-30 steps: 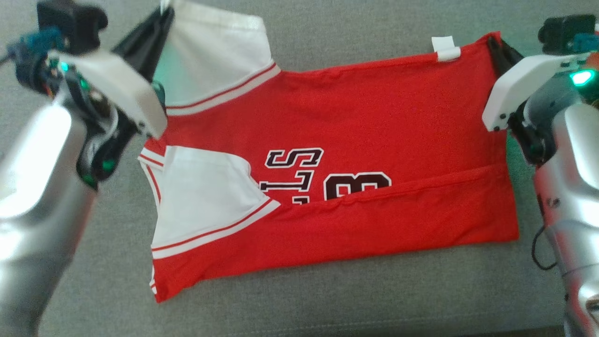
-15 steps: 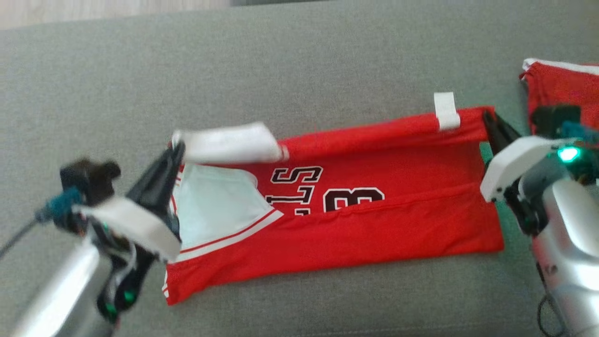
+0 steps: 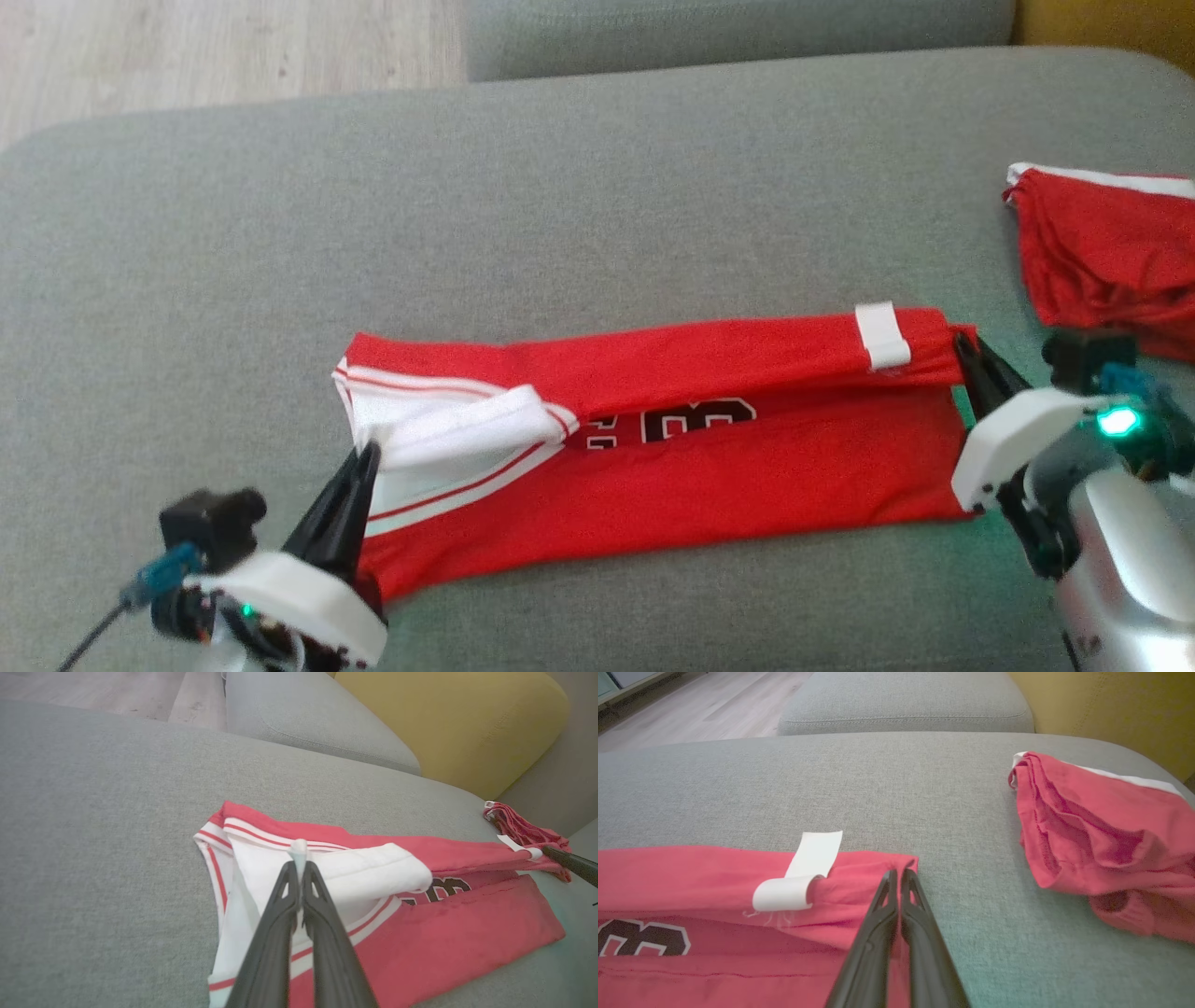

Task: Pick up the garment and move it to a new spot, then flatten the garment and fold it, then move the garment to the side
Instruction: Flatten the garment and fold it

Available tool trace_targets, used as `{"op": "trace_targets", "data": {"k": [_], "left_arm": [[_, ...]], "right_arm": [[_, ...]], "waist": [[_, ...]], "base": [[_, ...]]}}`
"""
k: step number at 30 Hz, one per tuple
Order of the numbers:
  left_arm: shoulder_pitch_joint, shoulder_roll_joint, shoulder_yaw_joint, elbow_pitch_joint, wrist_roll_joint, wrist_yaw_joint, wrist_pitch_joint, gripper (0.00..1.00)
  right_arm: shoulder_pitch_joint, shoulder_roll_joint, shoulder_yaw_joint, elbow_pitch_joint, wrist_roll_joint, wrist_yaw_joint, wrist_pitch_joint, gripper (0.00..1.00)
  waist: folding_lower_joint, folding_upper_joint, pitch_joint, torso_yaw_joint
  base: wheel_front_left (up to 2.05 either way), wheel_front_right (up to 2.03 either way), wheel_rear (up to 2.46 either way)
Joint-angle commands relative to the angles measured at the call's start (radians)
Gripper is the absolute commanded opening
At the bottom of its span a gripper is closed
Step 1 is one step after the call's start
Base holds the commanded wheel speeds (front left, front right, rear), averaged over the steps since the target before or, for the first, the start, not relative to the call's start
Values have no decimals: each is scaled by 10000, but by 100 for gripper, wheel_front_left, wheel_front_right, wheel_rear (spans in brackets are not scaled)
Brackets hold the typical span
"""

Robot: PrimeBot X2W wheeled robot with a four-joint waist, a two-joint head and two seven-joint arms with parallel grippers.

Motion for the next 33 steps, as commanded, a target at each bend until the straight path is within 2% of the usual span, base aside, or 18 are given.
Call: {"op": "trace_targets", "data": {"k": [1,2,3,4,6,11,15,19,24,28,33], "left_arm": [[-201,126,428,-64,-63,-1,-247,0],[-118,57,426,101,-91,-18,-362,0],[-41,-12,425,266,-111,-26,-475,20],[25,-84,416,418,-126,-36,-582,41],[124,-211,412,685,-136,-44,-792,100],[258,-471,550,986,-221,-18,-1311,100],[348,-418,624,866,-26,169,-1618,100],[474,-253,789,465,282,600,-1855,100],[701,-194,1013,-105,611,1350,-2026,100],[859,-234,1054,-422,770,1738,-2076,100],[1085,-237,1014,-871,945,2189,-2035,100]], "right_arm": [[25,-15,6,-359,-135,67,-181,58],[140,24,-53,-377,-193,67,-232,68],[268,68,-124,-415,-241,67,-304,82],[420,102,-181,-464,-293,67,-372,100],[752,145,-275,-617,-446,67,-476,100],[1527,346,-730,-1213,-828,67,-557,100],[2051,632,-1317,-1887,-1102,67,-407,100],[2384,932,-1897,-2593,-1385,67,-251,100],[2524,1333,-2331,-3102,-1522,67,202,100],[2470,1484,-2497,-3012,-1590,67,490,100],[2288,1730,-3069,-2207,-1910,67,818,100]], "waist": [[1,-1,-187,-39],[1,-1,-257,-45],[1,-1,-317,-47],[1,-1,-371,-44],[1,-1,-465,-37],[1,-1,-602,-58],[1,-1,-684,-43],[1,-1,-747,28],[1,-1,-815,242],[1,-1,-803,430],[1,-1,-680,768]], "base": [[0,0,0],[0,0,0],[0,0,0],[0,0,0],[0,0,0],[0,0,0],[0,0,0],[0,0,0],[0,0,0],[0,0,0],[0,0,0]]}}
